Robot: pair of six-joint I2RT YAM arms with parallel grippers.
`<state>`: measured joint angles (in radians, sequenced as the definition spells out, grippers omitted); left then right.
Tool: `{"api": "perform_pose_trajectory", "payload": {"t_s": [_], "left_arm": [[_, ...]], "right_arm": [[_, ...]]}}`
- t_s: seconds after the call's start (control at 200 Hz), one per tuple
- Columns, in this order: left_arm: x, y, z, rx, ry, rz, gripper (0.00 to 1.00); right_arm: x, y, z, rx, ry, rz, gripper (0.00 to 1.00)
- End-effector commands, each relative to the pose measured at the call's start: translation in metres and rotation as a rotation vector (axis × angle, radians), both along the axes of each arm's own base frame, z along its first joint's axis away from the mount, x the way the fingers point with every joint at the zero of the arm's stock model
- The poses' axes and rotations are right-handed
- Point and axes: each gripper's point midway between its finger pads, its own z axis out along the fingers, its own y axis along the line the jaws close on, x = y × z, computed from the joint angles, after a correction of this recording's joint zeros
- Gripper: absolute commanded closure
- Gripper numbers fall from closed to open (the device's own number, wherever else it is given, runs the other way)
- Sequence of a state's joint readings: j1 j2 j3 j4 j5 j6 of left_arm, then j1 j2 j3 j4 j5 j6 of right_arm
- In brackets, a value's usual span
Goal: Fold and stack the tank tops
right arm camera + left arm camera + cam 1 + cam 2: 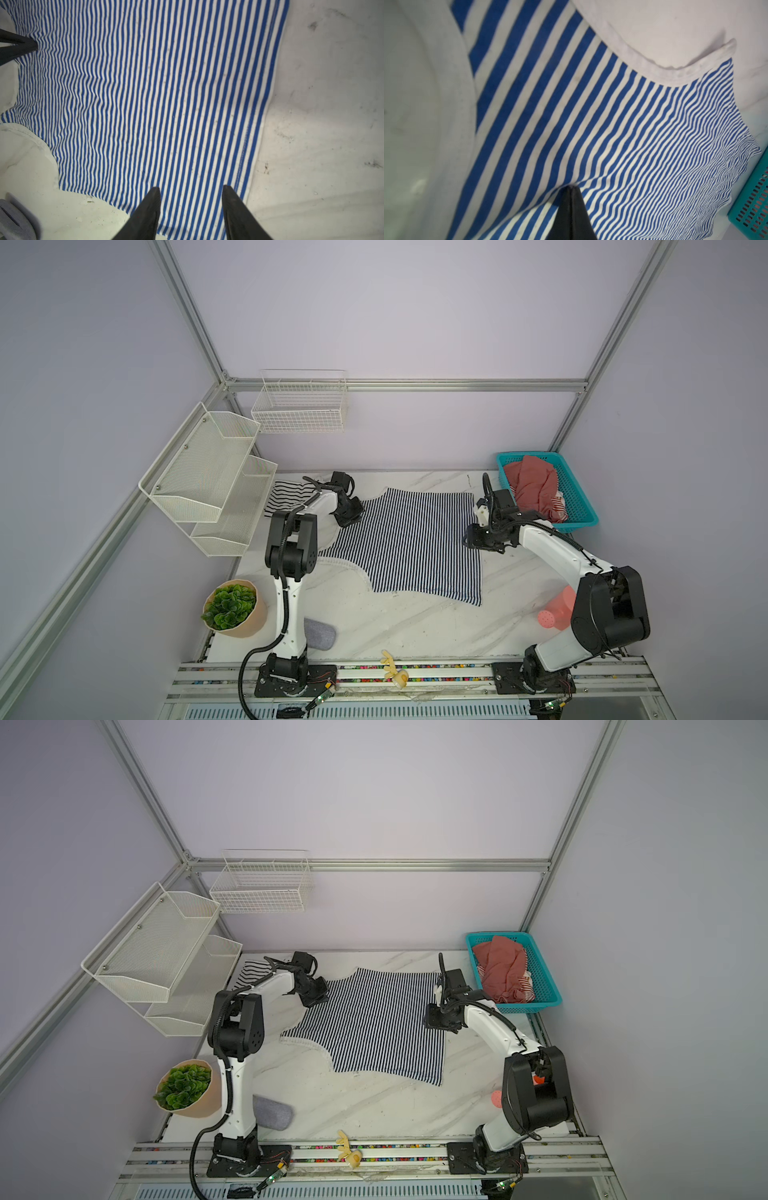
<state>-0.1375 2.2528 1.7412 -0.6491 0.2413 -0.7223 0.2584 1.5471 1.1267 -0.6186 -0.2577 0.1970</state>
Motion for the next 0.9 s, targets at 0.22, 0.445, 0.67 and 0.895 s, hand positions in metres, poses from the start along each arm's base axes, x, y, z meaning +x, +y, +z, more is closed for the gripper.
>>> {"api": "perform_pose_trajectory", "payload": {"t_s": [0.22,0.445,0.67,0.895], "left_arm": [[-0.019,0.017,0.014,0.017,0.005,0.073,0.91],[-0.024,-0.011,0.105,-0.008,-0.197,-0.037,0.70],[-0.087,-0.041,0.147,0.020,-0.243,-0.193,0.67],[-0.183,-0.053,0.102,0.037,-0.047,-0.274,0.69]], "right_arm": [[-0.010,-0.009,-0.015,-0.045,0.048,-0.028,0.48],[-0.035,-0.019,-0.014,-0.102,0.065,-0.100,0.50],[-0.083,-0.007,-0.034,-0.114,0.153,-0.123,0.54],[-0.114,-0.001,-0.041,-0.081,0.178,-0.164,0.54]]}}
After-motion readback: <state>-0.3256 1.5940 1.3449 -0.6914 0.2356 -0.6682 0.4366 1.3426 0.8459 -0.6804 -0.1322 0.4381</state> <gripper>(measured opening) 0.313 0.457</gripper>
